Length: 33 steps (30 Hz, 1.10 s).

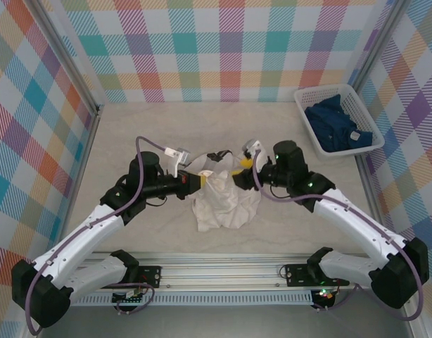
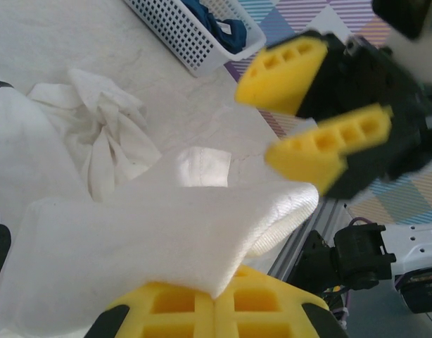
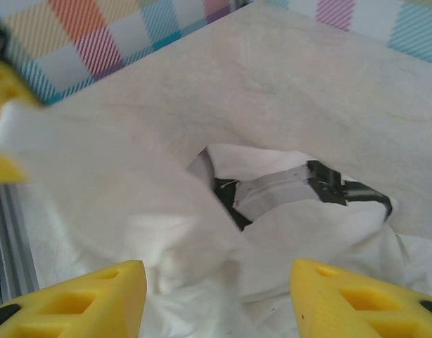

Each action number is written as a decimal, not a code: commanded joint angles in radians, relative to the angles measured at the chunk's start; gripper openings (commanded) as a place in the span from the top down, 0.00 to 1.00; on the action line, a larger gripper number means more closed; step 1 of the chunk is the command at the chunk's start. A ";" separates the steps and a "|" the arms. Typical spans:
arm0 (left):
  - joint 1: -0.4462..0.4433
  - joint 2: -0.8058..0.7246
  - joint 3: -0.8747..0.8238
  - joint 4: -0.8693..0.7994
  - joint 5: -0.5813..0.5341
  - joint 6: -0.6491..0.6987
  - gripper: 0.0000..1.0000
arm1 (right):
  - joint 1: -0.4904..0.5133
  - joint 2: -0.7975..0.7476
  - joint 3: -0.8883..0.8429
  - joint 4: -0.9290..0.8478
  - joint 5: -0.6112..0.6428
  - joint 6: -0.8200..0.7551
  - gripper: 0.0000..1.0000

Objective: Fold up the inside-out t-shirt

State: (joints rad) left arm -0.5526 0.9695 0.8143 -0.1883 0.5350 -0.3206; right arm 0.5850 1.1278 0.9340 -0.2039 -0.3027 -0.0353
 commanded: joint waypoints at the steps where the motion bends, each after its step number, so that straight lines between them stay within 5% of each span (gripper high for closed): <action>1: 0.017 -0.033 0.028 -0.033 -0.005 0.024 1.00 | -0.061 0.052 0.065 -0.013 -0.172 0.164 0.46; 8: 0.023 -0.038 0.026 -0.040 -0.013 0.034 1.00 | -0.040 0.199 0.161 -0.032 -0.349 0.367 0.47; 12: 0.022 -0.035 0.026 -0.040 -0.012 0.033 1.00 | 0.026 0.231 0.195 -0.100 -0.277 0.335 0.49; 22: 0.024 -0.029 0.026 -0.038 -0.012 0.032 1.00 | 0.068 0.211 0.175 -0.159 -0.115 0.300 0.75; 33: 0.023 -0.027 0.026 -0.034 -0.009 0.030 1.00 | 0.085 0.182 0.158 -0.173 -0.087 0.328 0.53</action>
State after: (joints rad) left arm -0.5442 0.9470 0.8158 -0.2344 0.5301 -0.2989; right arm 0.6563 1.3430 1.0943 -0.3569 -0.4095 0.2810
